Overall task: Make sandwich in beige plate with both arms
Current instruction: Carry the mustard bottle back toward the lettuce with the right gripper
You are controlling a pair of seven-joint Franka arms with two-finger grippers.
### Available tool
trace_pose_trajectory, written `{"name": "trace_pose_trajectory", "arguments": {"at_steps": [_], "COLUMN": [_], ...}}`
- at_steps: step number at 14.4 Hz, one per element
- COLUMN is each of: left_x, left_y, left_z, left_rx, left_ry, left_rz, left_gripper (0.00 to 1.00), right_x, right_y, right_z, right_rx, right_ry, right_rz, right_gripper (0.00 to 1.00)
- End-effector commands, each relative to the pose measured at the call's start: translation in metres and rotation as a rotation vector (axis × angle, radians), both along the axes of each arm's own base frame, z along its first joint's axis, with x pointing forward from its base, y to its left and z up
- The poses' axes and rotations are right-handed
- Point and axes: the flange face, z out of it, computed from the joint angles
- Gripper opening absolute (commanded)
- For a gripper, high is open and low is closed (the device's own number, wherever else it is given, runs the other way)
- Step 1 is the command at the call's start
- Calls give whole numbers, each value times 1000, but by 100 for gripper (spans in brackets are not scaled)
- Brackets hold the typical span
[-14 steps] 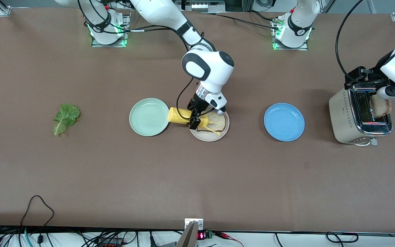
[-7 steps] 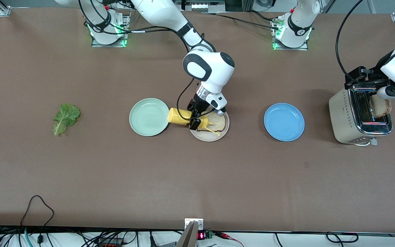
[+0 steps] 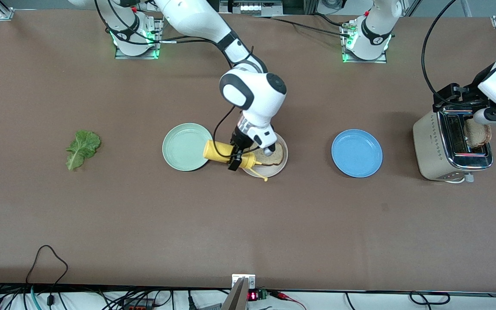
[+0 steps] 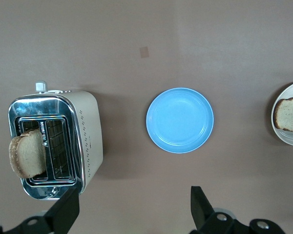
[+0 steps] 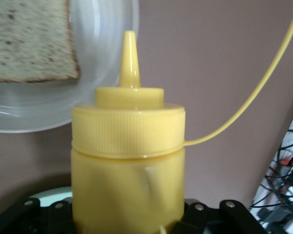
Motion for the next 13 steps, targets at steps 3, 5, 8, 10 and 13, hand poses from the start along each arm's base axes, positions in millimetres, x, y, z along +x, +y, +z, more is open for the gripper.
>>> {"name": "trace_pose_trajectory", "arguments": {"at_steps": [3,5,8,10,13], "left_x": [-7,-7,-7,-7,-7], "left_y": [1,1,-2,-2,-1], "left_z": [7,7,7,7,7], "left_rx": [-6,-5,-5,-5,-3], "left_ry": [0,0,-2,0,-2], "left_rz": [8,8,4,4,4], "left_gripper": [100,100,100,100,100], "right_x": [45,69,98,114,125], "right_y": [-56,-94,-158,-206,-263], "right_z": [83,110,145,161,167], "right_rx": [162,250,406,515,669], "right_ry": [124,173,246,284,343], "right_rz": [-29,-49,-66,-87,-66], "right_gripper": [40,40,40,40,40]}}
